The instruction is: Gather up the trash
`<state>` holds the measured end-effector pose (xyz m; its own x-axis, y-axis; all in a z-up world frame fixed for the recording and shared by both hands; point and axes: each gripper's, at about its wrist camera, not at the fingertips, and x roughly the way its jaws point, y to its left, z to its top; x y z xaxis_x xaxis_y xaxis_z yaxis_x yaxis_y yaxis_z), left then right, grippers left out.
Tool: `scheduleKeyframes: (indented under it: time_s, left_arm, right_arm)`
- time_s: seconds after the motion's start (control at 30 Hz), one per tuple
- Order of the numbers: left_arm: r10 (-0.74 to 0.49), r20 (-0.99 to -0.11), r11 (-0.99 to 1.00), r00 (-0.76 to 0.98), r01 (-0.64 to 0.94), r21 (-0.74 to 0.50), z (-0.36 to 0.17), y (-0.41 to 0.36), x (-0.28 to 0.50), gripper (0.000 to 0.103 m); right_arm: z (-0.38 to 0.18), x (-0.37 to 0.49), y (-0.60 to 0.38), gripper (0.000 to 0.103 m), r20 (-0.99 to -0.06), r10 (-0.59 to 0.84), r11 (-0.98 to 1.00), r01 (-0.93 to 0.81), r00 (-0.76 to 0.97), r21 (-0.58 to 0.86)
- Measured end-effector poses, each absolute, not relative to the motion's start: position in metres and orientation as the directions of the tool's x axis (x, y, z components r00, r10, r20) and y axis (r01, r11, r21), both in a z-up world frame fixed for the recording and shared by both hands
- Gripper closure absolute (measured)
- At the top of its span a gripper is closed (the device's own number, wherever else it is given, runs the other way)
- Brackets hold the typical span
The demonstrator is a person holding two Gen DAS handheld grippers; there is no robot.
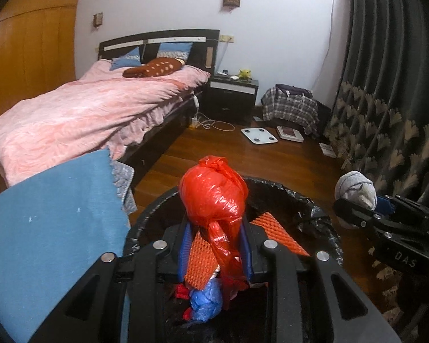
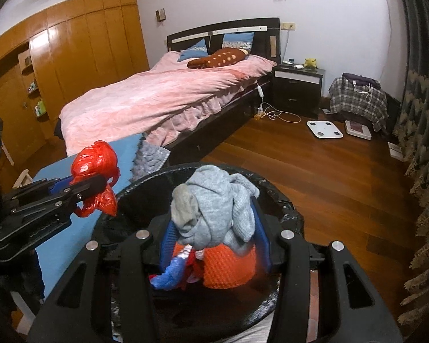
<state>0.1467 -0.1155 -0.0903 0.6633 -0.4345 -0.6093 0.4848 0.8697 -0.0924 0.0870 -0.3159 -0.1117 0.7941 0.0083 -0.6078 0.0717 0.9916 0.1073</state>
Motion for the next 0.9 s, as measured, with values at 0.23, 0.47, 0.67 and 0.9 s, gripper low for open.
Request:
scheduleKeyframes:
  time_s: [0.23, 0.47, 0.67, 0.9]
  left_arm:
    - [-0.448, -0.622, 0.856, 0.642, 0.508, -0.091, -0.102, -0.131, 0.165, 0.074]
    - [-0.472, -0.631, 0.844, 0.616, 0.522, -0.122, -0.107, -0.133, 0.176, 0.047]
    - [-0.469, -0.632, 0.851, 0.616, 0.507, -0.138, -0.107, -0.125, 0.178, 0.029]
    - [-0.448, -0.613, 0.871, 0.651, 0.473, -0.134, -0.093, -0.109, 0.173, 0.014]
  right_arm:
    - [-0.128, 0.106, -0.331, 0.056, -0.625, 0.008, 0.990, 0.083, 0.781, 0.116]
    - [-0.139, 0.122, -0.342, 0.037, -0.636, -0.008, 0.989, 0.101, 0.771, 0.109]
    - [-0.139, 0.124, -0.344, 0.023, -0.637, -0.012, 0.988, 0.106, 0.771, 0.110]
    - [-0.129, 0.121, -0.340, 0.008, -0.626, -0.016, 0.987, 0.112, 0.779, 0.114]
